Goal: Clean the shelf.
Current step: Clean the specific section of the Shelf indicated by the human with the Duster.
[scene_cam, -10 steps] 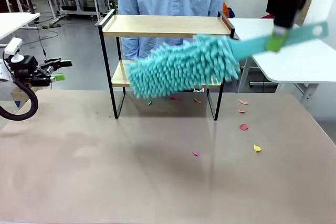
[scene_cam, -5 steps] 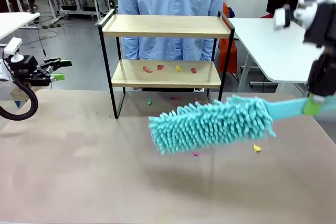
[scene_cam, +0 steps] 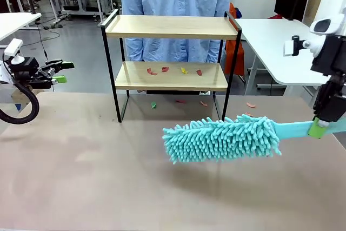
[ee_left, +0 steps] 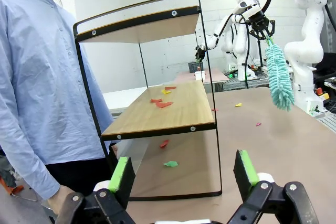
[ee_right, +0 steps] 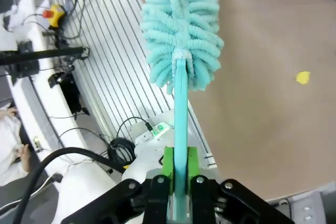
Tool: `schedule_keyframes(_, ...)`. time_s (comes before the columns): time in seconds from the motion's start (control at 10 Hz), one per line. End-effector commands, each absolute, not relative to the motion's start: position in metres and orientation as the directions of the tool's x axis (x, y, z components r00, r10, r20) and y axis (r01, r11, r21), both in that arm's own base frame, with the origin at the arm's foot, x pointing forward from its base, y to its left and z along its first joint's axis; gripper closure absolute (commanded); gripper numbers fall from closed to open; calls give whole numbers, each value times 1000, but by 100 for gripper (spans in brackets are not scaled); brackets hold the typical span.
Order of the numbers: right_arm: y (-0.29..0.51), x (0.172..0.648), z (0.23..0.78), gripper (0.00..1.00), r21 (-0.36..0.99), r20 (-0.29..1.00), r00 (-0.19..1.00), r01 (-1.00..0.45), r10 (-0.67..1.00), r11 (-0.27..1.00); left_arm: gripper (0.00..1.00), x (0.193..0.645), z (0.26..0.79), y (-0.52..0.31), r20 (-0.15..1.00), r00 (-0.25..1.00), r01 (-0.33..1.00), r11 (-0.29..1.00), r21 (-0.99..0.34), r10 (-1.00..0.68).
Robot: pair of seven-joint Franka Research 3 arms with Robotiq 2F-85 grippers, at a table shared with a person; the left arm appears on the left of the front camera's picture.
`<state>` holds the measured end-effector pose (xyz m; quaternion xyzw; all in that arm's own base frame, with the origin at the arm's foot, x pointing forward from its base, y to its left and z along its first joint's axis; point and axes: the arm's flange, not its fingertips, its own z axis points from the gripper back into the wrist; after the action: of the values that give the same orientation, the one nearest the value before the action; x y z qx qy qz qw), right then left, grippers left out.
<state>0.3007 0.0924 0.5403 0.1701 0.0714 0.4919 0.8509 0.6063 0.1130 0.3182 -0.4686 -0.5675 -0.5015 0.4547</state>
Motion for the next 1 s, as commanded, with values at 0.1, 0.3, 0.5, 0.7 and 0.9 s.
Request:
schedule_keyframes(0.1, 95, 297, 541, 87, 388, 47, 469, -822, 882, 417, 0, 605, 321, 113, 984, -162, 986, 59, 157, 76)
schedule_keyframes(0.3, 95, 297, 541, 87, 388, 47, 469, -822, 882, 417, 0, 605, 321, 113, 984, -162, 986, 59, 157, 76)
schedule_keyframes(0.5, 95, 297, 541, 87, 388, 47, 469, -822, 882, 417, 0, 605, 321, 113, 984, -162, 986, 59, 157, 76)
schedule_keyframes(0.7, 95, 297, 541, 87, 388, 47, 469, -822, 882, 417, 0, 605, 321, 113, 984, -162, 986, 59, 157, 76)
schedule_keyframes(0.9, 95, 297, 541, 87, 388, 47, 469, -822, 882, 417, 0, 605, 321, 113, 984, -162, 986, 59, 157, 76)
